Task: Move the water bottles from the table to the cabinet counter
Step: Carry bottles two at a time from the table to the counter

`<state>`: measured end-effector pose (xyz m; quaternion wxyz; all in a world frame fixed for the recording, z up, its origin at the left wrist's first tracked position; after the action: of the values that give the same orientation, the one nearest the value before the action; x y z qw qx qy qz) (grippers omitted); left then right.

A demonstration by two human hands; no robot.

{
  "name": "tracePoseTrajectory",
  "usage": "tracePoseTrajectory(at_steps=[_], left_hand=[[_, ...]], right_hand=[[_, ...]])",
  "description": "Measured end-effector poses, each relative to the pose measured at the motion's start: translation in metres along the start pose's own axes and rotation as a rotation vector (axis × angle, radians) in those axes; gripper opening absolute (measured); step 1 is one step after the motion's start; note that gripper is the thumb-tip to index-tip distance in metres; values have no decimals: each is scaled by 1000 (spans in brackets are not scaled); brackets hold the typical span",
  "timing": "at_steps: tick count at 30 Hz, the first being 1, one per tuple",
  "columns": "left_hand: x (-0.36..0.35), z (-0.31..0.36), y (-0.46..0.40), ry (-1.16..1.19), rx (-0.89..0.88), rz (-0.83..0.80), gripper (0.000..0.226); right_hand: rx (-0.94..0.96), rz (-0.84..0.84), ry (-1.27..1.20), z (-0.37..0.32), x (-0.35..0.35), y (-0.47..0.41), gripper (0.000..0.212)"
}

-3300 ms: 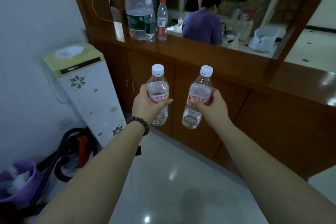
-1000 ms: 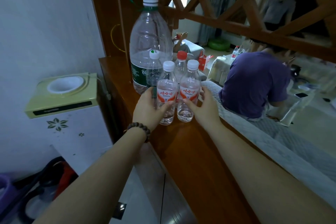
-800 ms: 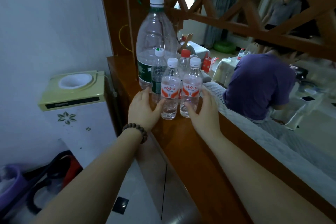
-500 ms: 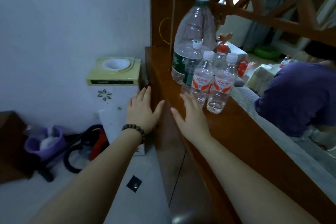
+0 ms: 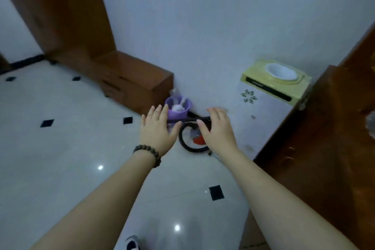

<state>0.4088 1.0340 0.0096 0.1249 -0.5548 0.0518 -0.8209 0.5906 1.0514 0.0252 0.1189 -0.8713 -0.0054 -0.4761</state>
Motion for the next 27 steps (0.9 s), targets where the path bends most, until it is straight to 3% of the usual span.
tracePoseTrajectory(at_steps=[7,14,21,27], left_hand=[[65,-178,48,-120,405,88,69],[144,-342,134,-159,758,203,71],[228,-482,235,-231,1042,338,70],[296,-562,304,-270,1196,452,70]], right_hand=[[343,-198,-36,-153,-117,-22,58],[627,-392,-85,-330,-232,16,57],[851,-524,-140,-502,-326,77,56],[970,-603,-169,-614,-380,122,55]])
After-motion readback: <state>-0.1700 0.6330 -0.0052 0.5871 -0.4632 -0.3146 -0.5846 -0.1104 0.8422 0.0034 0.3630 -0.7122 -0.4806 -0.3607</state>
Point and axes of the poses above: each hand's wrist, its own y-axis away from the middle knuckle, its own x-axis out of the back of the hand, z = x × y, the point moved 3 cm from there along -y, towards the middle knuckle, and after that the axes turned 1 degree about x, right-handed, at the moved point
